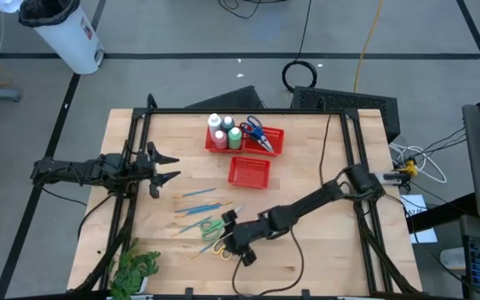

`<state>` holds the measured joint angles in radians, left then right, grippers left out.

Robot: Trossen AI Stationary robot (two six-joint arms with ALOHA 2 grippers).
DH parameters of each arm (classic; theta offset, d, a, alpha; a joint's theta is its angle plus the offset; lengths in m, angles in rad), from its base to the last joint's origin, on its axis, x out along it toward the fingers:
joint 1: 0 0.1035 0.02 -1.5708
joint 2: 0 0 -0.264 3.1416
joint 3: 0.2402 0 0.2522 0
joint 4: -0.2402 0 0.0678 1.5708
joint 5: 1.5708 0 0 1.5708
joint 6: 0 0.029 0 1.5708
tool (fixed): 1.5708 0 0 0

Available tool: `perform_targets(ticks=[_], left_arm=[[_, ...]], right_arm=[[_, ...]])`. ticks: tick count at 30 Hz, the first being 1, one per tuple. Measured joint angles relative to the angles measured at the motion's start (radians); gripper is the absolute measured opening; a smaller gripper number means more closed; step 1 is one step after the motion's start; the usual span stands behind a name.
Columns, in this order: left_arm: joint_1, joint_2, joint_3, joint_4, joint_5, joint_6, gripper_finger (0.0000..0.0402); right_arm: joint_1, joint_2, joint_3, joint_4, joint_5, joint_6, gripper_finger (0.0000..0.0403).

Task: Pick & Place Paint Supplies
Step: Put the yellow scissors into the top right red bin

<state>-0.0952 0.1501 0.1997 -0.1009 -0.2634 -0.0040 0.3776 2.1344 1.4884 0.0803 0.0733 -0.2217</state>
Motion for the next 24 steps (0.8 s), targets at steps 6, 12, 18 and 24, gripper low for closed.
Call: perform_targets(ticks=[6, 12, 18, 24], left_arm=[[0.0, 0.0, 0.0, 0.0, 0.0, 0.0, 0.0209], [0.0, 0.0, 0.0, 0.0, 0.0, 0.0, 0.0209], [0.0, 0.0, 0.0, 0.0, 0.0, 0.0, 0.0209], [0.0, 0.0, 0.0, 0.0, 0.0, 0.0, 0.0209]], right_arm=[[-0.001, 0.057, 0.002, -0.014, -0.003, 0.028, 0.0169], [-0.004, 0.042, 0.004, -0.135, 0.025, 0.152, 0.0169], [-0.005, 0.019, 0.004, -0.262, 0.06, 0.352, 0.0169], [-0.001, -0.001, 0.003, -0.35, 0.057, 0.497, 0.0169]])
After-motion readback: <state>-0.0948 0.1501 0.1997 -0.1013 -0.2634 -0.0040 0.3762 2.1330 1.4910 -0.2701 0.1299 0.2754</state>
